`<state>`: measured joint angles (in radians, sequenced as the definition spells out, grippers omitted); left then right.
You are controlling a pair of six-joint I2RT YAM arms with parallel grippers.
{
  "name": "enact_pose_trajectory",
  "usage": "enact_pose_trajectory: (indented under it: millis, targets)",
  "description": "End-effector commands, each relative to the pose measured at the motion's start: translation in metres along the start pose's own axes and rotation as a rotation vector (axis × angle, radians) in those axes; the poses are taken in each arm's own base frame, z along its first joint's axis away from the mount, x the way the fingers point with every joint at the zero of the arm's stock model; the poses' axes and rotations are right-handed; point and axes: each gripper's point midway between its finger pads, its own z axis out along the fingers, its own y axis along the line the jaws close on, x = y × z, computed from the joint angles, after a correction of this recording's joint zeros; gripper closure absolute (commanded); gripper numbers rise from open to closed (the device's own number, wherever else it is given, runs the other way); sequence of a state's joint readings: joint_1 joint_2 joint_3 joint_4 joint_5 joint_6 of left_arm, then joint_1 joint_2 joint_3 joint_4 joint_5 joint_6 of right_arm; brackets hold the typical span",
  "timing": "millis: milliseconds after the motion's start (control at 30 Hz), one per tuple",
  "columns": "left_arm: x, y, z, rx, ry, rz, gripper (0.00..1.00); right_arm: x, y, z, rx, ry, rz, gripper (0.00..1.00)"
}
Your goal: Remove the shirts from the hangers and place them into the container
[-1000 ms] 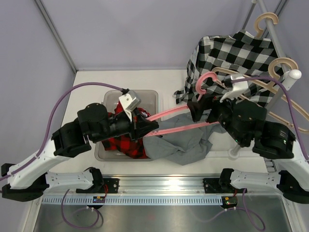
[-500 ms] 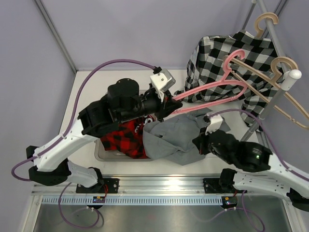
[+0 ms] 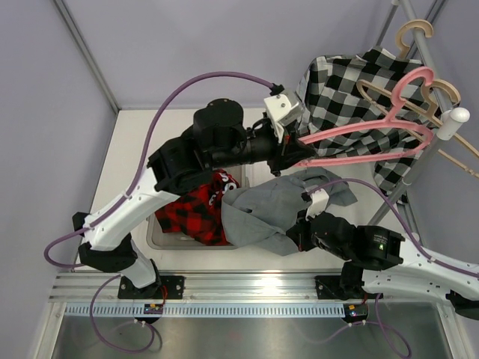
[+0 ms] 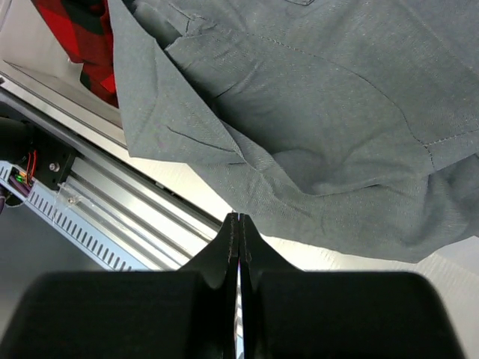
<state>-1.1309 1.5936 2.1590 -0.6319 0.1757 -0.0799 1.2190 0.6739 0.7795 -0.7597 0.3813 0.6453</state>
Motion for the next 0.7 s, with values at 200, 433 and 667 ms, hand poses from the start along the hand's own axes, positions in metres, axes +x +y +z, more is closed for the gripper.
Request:
enact_pose_trajectory:
  millis: [200, 433, 667]
  targets:
    - [-0.019, -0.026, 0.012, 0.163, -0.076, -0.008, 1.00, -0.012, 0.009, 0.002, -0.007, -0.052, 0.032, 1.00]
    - [-0.026, -0.028, 0.021, 0.204, -0.095, -0.001, 1.00, -0.009, 0.017, 0.006, -0.014, -0.039, 0.021, 1.00]
    - [-0.024, -0.007, 0.047, 0.237, -0.091, -0.064, 1.00, -0.013, 0.025, -0.002, -0.005, -0.056, 0.013, 1.00]
